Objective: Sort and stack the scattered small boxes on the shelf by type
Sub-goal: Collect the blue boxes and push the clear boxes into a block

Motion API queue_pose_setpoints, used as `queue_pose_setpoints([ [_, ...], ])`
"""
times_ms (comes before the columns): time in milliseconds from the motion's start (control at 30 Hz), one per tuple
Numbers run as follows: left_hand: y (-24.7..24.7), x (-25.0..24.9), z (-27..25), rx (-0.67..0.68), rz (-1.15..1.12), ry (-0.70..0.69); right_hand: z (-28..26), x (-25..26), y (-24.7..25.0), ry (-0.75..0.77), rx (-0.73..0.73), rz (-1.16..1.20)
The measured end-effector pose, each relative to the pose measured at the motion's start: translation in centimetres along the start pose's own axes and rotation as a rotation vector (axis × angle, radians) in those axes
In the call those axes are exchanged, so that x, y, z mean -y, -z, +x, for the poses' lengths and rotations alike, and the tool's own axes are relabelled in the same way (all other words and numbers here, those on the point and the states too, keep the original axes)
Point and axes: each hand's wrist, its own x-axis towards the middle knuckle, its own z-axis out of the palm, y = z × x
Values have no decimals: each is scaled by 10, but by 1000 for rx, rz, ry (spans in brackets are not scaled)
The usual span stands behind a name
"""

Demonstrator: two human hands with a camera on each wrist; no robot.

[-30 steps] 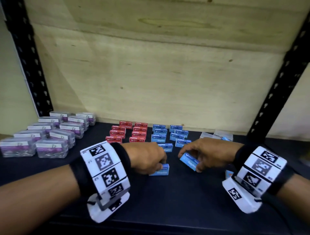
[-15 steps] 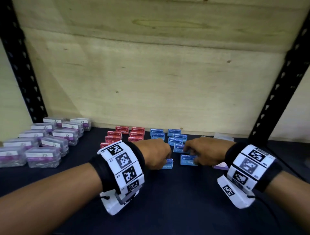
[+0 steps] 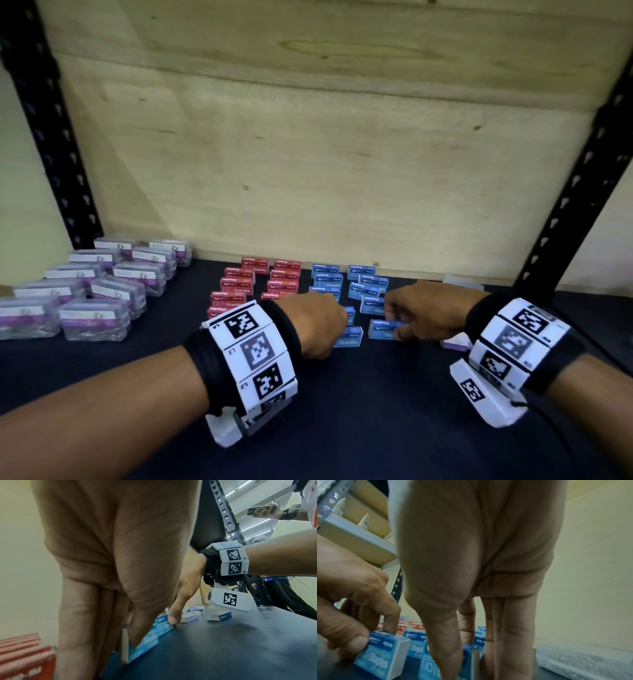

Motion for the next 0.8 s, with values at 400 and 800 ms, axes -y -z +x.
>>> queue_pose_setpoints([
  [400, -9, 9, 10, -56, -95, 22, -7, 4, 3, 12, 79, 162],
  [800, -8, 6, 13, -57, -22, -1, -6, 6, -2, -15, 54, 176],
])
